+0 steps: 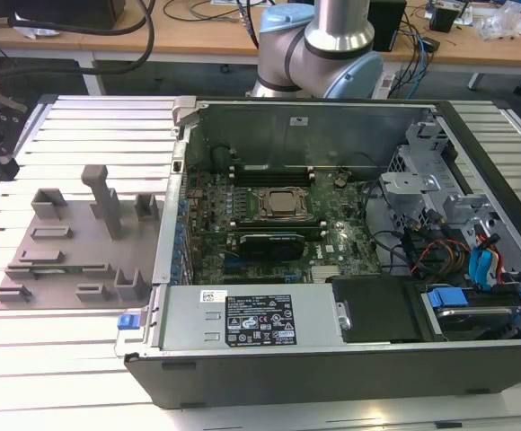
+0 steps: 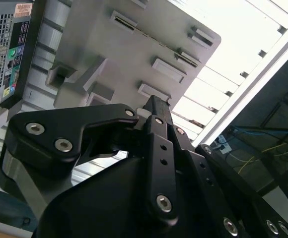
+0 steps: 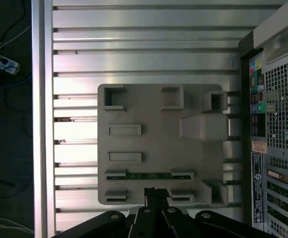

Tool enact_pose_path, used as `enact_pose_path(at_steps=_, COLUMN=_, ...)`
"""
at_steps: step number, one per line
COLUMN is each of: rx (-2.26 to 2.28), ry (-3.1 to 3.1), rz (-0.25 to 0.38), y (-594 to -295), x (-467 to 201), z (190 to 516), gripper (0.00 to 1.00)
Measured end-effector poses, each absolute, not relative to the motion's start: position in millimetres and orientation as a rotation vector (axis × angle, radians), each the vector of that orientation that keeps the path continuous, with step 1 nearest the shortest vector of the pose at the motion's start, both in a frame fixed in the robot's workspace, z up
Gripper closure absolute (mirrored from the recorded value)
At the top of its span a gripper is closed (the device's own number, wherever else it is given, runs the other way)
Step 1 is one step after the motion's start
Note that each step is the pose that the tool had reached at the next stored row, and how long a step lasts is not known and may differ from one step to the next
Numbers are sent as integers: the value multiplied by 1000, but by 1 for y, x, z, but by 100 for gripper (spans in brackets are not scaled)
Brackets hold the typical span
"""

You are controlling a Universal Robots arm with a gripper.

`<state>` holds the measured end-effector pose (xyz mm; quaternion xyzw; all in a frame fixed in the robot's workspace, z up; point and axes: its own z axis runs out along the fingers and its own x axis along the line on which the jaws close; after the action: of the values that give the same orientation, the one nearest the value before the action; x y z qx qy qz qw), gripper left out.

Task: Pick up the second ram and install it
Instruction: 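Pick up the second ram and move it above second insertion slot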

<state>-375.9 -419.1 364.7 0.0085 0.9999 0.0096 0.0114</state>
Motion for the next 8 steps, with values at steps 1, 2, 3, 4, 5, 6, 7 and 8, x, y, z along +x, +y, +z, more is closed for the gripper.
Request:
enact_pose_path(at_steps=1, rx=22, ry=3119, rz=30, y=-419, x=-376, z=365, gripper=90)
enact_pose_path(at_steps=2, rx=3, ry=3119, rz=30, y=-419, x=-376, z=365, gripper=90)
enact_pose_path(at_steps=3, rx=-49, ry=3119, rz=31, y=-419, x=-376, z=365, gripper=90)
enact_pose_path(at_steps=4, rx=-95, ry=3118, rz=31, y=-419, x=-376, z=365, gripper=90)
enact_pose_path(at_steps=5, rx=-160, ry=3116, rz=32, y=-419, x=-376, z=365, gripper=90)
enact_pose_path(at_steps=6, rx=-197, ry=3114, rz=32, y=-419, x=-376, z=365, gripper=90)
enact_pose_path(at_steps=7, rx=-225, ry=3112, rz=33, y=-419, x=-376, z=365, gripper=90)
enact_pose_path(at_steps=8, rx=-268, ry=3109, rz=33, y=-419, x=-376, z=365, gripper=90)
